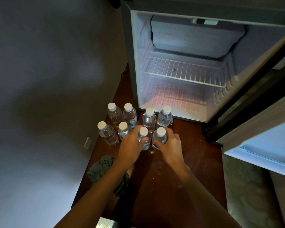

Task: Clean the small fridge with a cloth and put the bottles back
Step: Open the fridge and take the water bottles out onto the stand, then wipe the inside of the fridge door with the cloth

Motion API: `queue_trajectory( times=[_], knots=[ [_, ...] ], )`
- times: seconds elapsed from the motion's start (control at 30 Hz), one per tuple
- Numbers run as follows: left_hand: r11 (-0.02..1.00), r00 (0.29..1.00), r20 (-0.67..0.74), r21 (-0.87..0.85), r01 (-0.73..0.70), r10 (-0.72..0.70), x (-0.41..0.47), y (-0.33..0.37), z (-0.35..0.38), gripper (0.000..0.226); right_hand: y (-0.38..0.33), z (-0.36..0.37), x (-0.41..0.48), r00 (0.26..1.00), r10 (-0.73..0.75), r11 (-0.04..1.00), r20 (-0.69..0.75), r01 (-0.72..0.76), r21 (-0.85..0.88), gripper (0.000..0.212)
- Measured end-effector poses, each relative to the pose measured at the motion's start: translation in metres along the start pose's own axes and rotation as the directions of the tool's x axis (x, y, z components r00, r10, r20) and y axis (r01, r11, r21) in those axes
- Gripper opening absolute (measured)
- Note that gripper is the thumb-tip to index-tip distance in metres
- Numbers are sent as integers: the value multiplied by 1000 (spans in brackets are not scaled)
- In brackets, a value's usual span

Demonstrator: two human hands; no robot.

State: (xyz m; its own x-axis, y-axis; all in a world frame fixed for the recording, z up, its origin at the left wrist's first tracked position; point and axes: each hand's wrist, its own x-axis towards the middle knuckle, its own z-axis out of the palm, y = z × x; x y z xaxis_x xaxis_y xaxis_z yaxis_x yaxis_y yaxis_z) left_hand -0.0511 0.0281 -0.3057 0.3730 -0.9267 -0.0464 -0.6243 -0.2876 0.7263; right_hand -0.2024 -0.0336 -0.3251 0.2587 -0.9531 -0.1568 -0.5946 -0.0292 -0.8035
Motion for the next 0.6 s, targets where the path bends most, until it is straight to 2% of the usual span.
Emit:
queue_trajectory(
  times=[0.1,0.23,0.4,0.5,0.6],
  knots=[
    [998,999,-12,54,-40,41,-6,1,-2,32,-1,-1,-3,999,-8,1000,-46,8,-9,69],
    [998,998,-50,-45,-49,47,-23,-5,-6,42,-1,-1,-7,999,-8,1000,-41,8,-18,70],
    [992,987,-161,-121,-19,-1,-57,-28,-28,31,6,3,-6,999,30,999,19,-31,34,69],
    [998,989,-129,-25,66,-68,-78,-64,-41,27,11,3,-17,996,86,994,5,-86,72,72],
    [961,981,-57,194,195,-188,-85,-100,-50,38,16,0,-40,982,180,983,-47,-179,39,72]
  ],
)
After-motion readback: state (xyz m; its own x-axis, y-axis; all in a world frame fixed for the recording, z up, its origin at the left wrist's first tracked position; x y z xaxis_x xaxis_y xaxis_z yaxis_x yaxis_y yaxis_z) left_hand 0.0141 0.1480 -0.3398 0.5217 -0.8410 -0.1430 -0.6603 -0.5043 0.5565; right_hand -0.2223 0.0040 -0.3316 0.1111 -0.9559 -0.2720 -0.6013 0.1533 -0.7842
